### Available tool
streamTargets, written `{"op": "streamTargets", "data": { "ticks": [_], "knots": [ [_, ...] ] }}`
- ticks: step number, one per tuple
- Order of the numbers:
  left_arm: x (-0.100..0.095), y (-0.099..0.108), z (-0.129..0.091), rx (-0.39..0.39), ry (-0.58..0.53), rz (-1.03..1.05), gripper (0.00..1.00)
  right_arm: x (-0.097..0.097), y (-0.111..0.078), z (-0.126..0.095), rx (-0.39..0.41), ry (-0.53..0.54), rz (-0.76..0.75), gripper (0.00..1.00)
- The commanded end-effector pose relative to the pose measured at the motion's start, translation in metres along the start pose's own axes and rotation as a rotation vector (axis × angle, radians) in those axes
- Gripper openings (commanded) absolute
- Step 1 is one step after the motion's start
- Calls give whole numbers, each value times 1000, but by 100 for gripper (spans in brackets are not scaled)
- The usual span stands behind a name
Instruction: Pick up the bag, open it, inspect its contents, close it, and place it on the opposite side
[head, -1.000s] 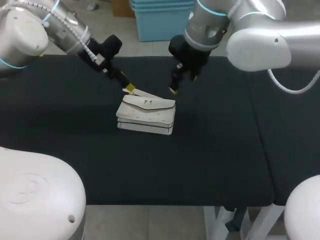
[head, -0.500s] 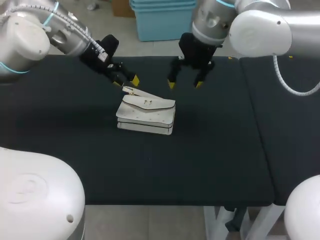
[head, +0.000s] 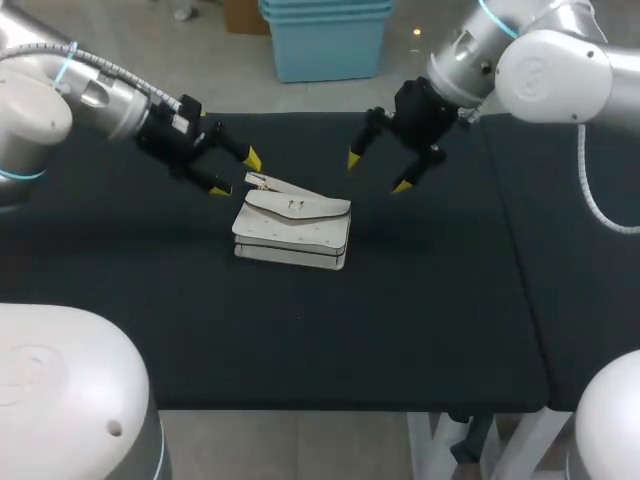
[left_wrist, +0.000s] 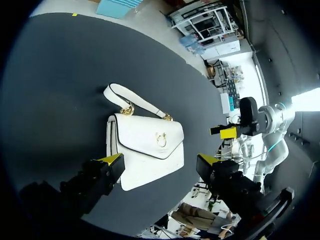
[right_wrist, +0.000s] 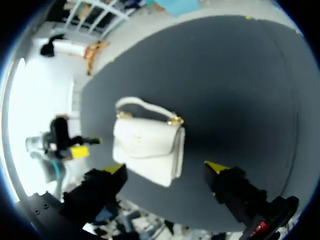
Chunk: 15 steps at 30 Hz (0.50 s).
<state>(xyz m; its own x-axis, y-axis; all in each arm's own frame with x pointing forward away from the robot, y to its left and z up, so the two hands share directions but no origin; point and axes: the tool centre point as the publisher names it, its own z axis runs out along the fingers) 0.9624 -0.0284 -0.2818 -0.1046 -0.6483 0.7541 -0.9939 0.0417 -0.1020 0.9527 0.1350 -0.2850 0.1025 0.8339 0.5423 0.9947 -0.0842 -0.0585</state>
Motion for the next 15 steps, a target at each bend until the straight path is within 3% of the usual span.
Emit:
{"op": "streamTargets", "data": {
  "ticks": [1, 10, 12, 15],
  "knots": [
    [-5, 3, -2, -26, 90, -409, 100, -5, -6, 14, -69, 333, 278, 100],
    [-27, 8, 1, -64, 12, -342, 100, 1, -12, 36, -119, 391, 340, 100],
    [-34, 6, 7, -56, -48, -309, 100, 1, -12, 39, -144, 352, 335, 100],
    [-34, 6, 7, -56, -48, -309, 100, 1, -12, 39, -144, 352, 335, 100]
  ]
}}
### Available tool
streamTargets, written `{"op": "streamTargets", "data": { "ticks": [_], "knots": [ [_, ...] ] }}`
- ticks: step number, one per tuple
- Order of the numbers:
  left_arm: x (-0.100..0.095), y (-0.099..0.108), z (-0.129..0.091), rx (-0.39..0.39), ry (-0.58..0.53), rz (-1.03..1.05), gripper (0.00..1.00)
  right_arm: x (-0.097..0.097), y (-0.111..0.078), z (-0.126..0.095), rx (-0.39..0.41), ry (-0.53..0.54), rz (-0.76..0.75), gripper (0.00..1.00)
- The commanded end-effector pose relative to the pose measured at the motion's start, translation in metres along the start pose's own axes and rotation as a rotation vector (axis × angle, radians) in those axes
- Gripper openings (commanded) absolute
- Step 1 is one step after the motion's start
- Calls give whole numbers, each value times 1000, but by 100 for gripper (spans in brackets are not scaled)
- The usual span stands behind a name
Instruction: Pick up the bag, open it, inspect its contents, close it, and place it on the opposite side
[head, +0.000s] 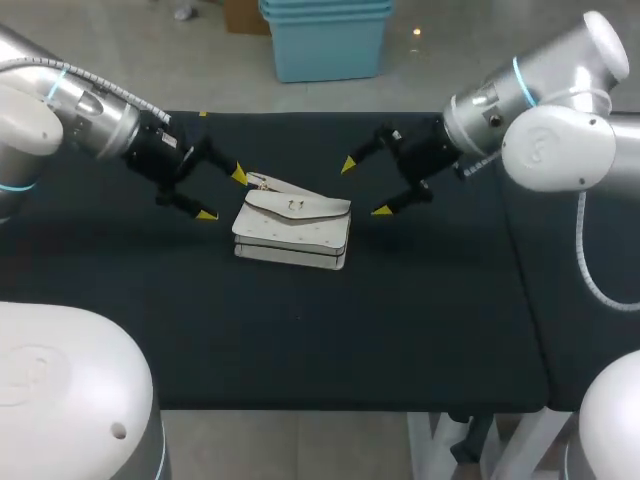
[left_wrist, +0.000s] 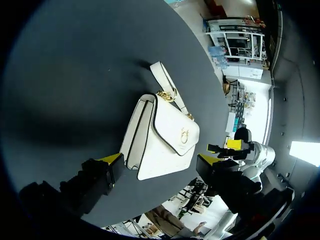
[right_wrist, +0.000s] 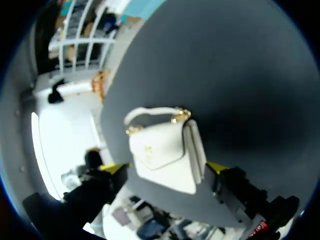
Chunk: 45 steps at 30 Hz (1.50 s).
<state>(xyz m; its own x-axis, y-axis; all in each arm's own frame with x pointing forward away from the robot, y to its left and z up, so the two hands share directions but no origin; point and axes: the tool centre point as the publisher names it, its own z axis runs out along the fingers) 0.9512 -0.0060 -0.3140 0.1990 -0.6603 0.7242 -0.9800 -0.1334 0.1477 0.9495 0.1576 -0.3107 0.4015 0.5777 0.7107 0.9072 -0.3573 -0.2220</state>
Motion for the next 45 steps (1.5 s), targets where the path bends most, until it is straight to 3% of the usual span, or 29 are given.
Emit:
{"op": "streamTargets", "data": {
  "ticks": [1, 7, 13, 17, 19, 20, 21, 25, 33, 37, 40, 45],
  "knots": [
    [6, -8, 3, -20, -17, -5, 100, -7, -7, 4, -72, 83, 0, 100],
    [6, -8, 7, -37, 4, 5, 100, -7, -7, 4, -72, 83, 0, 100],
    [-5, -18, 16, -117, 85, 58, 100, -7, 0, 24, 119, 52, -133, 100],
    [-7, -20, 20, -147, 99, 86, 100, -6, 8, 30, 184, 74, -157, 99],
    [-7, -20, 20, -152, 110, 106, 100, -4, 11, 34, 213, 81, -167, 60],
    [-7, -21, 21, -157, 118, 115, 100, -3, 11, 35, 228, 91, -173, 49],
    [-7, -21, 21, -158, 122, 116, 100, -3, 11, 36, 246, 102, -183, 47],
    [-9, -26, 22, -172, 153, 128, 100, -6, 13, 41, 296, 104, -198, 47],
    [-1, -28, 30, -201, 161, 154, 100, -15, 15, 36, 309, 98, -199, 50],
    [1, -29, 33, -210, 163, 159, 100, -17, 16, 33, 300, 95, -194, 62],
    [2, -28, 34, -214, 163, 161, 100, -20, 18, 30, 295, 96, -189, 65],
    [3, -27, 34, -217, 170, 161, 82, -29, 16, 32, 296, 110, -171, 74]
  ]
}}
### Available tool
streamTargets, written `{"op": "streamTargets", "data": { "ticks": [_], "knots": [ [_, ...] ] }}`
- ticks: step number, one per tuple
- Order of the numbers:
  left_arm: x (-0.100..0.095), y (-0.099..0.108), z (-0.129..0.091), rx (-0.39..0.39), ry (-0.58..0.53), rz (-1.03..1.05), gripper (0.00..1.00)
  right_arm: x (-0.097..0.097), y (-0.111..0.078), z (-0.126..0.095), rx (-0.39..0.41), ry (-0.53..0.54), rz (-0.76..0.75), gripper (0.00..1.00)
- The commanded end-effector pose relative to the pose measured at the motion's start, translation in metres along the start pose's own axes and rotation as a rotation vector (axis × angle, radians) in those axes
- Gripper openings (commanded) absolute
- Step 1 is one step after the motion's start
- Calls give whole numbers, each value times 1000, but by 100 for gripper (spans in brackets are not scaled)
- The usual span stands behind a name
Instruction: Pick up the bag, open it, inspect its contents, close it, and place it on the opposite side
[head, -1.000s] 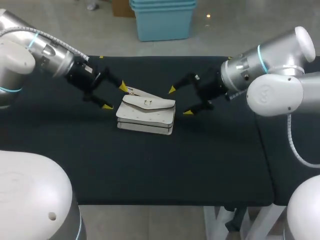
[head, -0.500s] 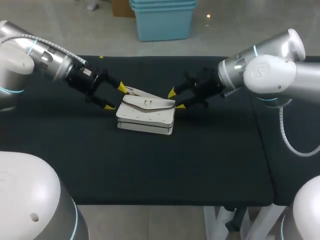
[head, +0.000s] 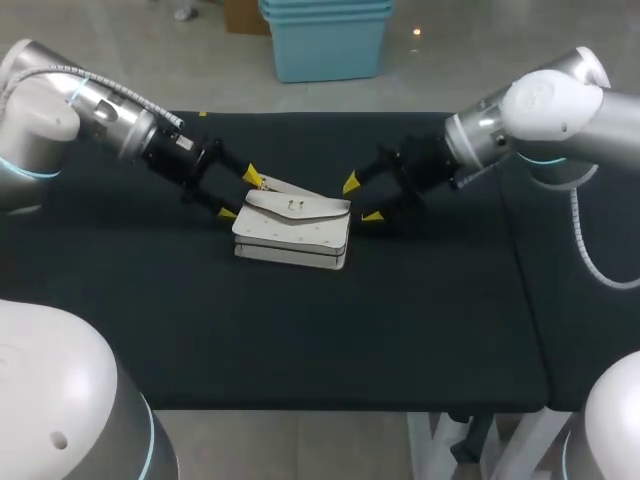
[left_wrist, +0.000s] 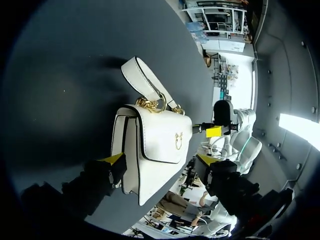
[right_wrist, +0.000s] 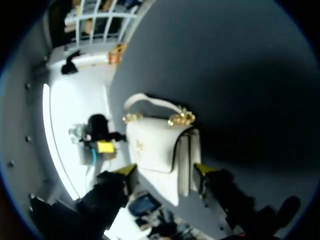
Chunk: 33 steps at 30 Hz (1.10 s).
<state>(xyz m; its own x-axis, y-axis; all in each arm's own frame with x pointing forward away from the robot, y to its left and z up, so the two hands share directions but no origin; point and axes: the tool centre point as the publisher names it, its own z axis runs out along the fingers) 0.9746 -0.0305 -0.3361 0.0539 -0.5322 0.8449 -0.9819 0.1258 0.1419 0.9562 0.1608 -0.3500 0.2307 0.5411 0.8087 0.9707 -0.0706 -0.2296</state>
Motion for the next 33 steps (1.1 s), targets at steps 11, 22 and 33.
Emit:
{"op": "streamTargets", "data": {
  "ticks": [11, 22, 33],
  "knots": [
    [-6, -8, 10, -21, 25, 16, 58, -11, -7, 26, 77, 92, 17, 66],
    [-13, -14, 18, -25, 41, 15, 49, -7, -12, 39, 88, 109, 9, 49],
    [-21, -17, 21, -9, 45, 13, 18, -9, -5, 49, -34, 147, 89, 36]
  ]
}}
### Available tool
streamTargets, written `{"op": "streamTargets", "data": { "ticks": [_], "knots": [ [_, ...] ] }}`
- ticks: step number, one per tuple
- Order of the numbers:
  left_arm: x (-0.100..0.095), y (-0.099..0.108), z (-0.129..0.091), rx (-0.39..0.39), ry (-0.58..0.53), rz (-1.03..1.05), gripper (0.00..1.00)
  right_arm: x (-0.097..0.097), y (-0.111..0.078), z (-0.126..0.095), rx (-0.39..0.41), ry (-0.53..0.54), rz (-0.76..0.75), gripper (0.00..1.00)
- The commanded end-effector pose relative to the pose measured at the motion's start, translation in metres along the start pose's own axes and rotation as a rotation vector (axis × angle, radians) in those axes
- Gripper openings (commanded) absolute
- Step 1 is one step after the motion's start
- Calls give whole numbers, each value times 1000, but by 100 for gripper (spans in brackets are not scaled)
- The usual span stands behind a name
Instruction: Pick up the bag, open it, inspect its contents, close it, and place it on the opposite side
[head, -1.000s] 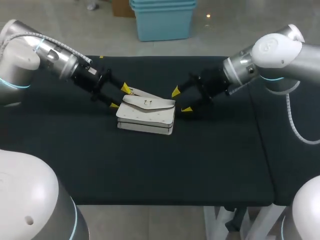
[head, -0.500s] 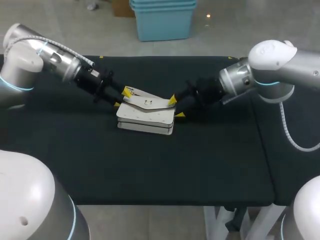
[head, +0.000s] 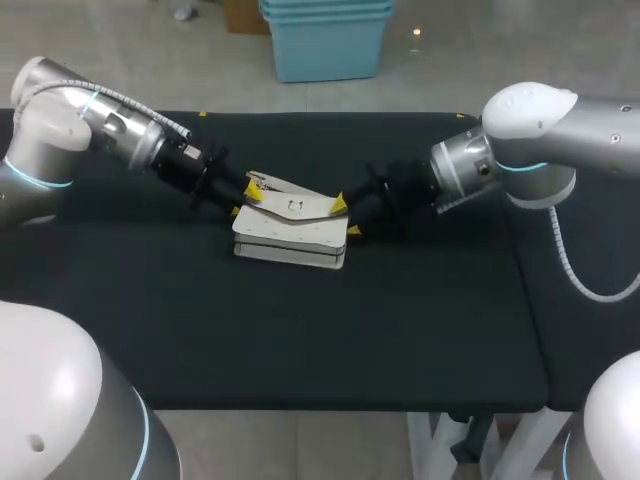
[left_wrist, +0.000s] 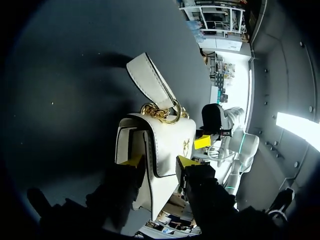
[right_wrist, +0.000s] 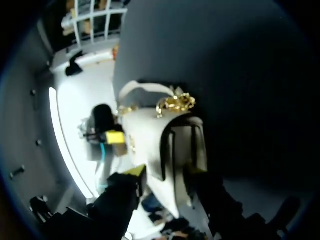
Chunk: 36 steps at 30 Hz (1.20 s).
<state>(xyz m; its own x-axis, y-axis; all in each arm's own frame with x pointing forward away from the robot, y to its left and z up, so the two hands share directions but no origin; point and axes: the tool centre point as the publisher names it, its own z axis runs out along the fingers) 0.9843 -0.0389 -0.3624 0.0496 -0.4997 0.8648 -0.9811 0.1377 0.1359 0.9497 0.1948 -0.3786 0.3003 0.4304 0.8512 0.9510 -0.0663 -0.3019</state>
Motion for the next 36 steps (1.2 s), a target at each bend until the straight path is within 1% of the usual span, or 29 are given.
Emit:
{"op": "streamTargets", "data": {
  "ticks": [1, 2, 3, 4, 13, 14, 15, 16, 17, 18, 19, 20, 21, 22, 23, 31, 32, 33, 34, 35, 36],
  "knots": [
    [-4, -2, 2, 2, 7, 3, 4, -3, -1, 3, -91, 49, 25, 27],
    [-4, -2, 2, 3, 7, 4, 0, -2, -1, 2, -102, 67, 26, 15],
    [-4, -1, 2, 3, 7, 6, 0, -2, -1, 0, -111, 81, 32, 5],
    [-4, 0, 3, 3, 7, 8, 0, -1, -1, 0, -114, 87, 31, 0],
    [-5, 1, 5, -1, -1, 22, 0, -3, -2, -1, -140, 116, 29, 0],
    [-3, 2, 4, 3, -4, 28, 27, -2, -3, -2, -144, 117, 27, 0],
    [-2, 3, 3, 5, -4, 36, 42, -1, -4, -3, -149, 118, 24, 9],
    [-1, 3, 3, 8, -4, 42, 48, 0, -4, -4, -159, 116, 21, 33],
    [0, 4, 3, 11, -6, 48, 49, 1, -5, -4, -161, 116, 18, 45],
    [1, 4, 3, 11, -6, 51, 45, 2, -5, -5, -169, 116, 13, 48],
    [1, 5, 3, 13, -6, 55, 37, 2, -5, -5, -180, 113, 13, 49],
    [1, 4, 3, 15, -6, 57, 3, 2, -5, -5, -179, 114, 13, 48],
    [0, 4, 5, 19, -8, 60, 0, 3, -5, -5, -180, 118, 13, 31],
    [0, 4, 5, 21, -8, 60, 0, 3, -4, -5, -185, 118, 15, 9],
    [-2, 3, 6, 26, -10, 60, 0, 2, -4, -3, -184, 117, 15, 0],
    [-7, 4, 10, 44, -21, 51, 0, -4, -3, 0, -190, 106, 31, 0],
    [-6, 6, 9, 49, -23, 51, 5, -4, -4, -1, -194, 104, 31, 0],
    [-3, 9, 7, 54, -25, 58, 40, -3, -4, -2, -200, 96, 27, 0],
    [0, 11, 6, 59, -28, 68, 66, -1, -5, -4, -209, 90, 24, 23],
    [4, 14, 4, 67, -33, 73, 87, 0, -7, -7, -216, 86, 20, 61],
    [7, 17, 2, 74, -38, 77, 98, 2, -8, -10, -227, 75, 13, 100]
  ]
}}
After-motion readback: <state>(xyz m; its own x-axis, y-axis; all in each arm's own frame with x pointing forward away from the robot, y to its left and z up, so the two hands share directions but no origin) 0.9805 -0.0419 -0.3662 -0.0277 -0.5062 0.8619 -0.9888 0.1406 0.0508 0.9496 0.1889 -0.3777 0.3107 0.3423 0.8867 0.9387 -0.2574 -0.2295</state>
